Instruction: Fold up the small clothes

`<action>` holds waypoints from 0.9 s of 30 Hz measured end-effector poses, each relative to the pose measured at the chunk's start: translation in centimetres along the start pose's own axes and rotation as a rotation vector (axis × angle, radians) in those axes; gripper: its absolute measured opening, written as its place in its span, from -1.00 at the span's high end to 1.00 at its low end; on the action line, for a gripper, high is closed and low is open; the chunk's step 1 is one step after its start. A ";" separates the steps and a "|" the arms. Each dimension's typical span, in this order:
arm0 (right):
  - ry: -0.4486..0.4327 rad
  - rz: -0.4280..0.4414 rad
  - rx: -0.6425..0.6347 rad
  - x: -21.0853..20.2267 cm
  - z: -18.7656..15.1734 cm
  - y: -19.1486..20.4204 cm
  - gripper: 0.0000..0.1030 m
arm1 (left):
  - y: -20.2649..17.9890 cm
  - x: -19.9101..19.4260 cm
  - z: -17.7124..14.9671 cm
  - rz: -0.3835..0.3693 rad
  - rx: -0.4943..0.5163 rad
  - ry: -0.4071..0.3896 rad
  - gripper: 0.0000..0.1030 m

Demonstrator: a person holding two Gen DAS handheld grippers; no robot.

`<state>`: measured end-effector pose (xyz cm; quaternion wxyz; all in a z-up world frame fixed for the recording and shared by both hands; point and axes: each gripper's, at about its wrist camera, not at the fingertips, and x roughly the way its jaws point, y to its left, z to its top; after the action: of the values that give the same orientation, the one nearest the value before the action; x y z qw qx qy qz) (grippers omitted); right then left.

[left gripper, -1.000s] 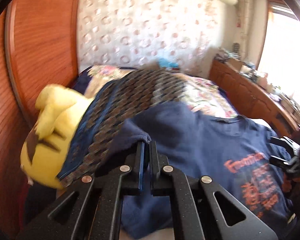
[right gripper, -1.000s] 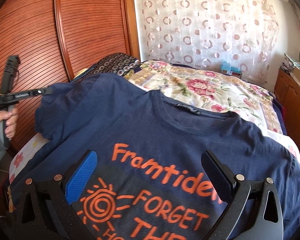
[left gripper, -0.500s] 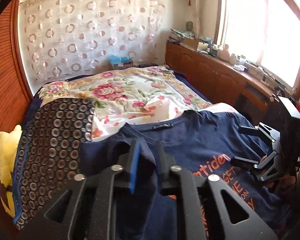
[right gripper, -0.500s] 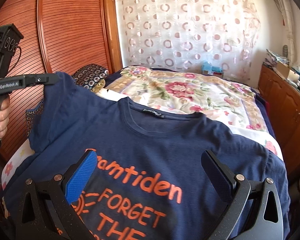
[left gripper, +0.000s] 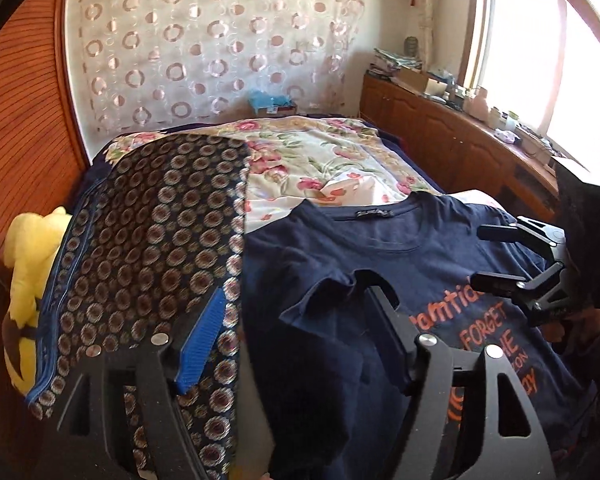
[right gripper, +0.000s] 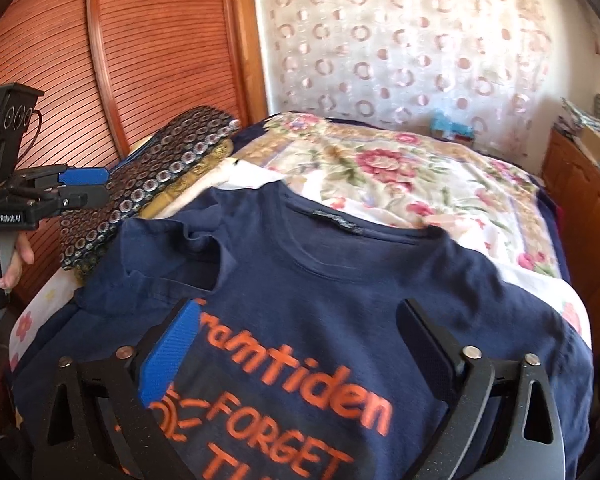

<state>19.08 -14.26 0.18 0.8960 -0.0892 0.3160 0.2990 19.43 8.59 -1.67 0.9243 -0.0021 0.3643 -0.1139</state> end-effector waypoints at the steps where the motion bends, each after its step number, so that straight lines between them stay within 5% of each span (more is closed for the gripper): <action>1: 0.009 0.017 -0.009 0.6 0.3 0.4 -0.70 | 0.3 -0.3 -0.4 0.005 -0.009 -0.005 -0.40; 5: 0.042 0.099 -0.050 4.0 2.0 2.0 -0.25 | 0.9 -0.6 -1.5 0.042 -0.028 -0.012 -0.40; 11: 0.106 0.117 -0.132 10.2 4.1 3.8 0.06 | 2.0 -1.0 -2.9 0.059 -0.063 -0.013 -0.40; 18: 0.171 0.132 -0.187 14.3 4.3 4.6 0.87 | 2.4 -1.2 -4.1 0.071 -0.081 -0.012 -0.40; 23: 0.108 0.142 -0.155 12.5 4.6 2.9 0.94 | 2.8 -1.5 -4.5 0.074 -0.095 -0.019 -0.40; 27: 0.078 0.036 -0.094 12.0 4.5 0.8 0.92 | 2.7 -1.5 -5.0 0.076 -0.099 -0.018 -0.40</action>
<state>28.36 -6.30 -3.69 0.8722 -0.1372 0.3378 0.3261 15.57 11.99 -4.51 0.9300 -0.0349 0.3608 -0.0606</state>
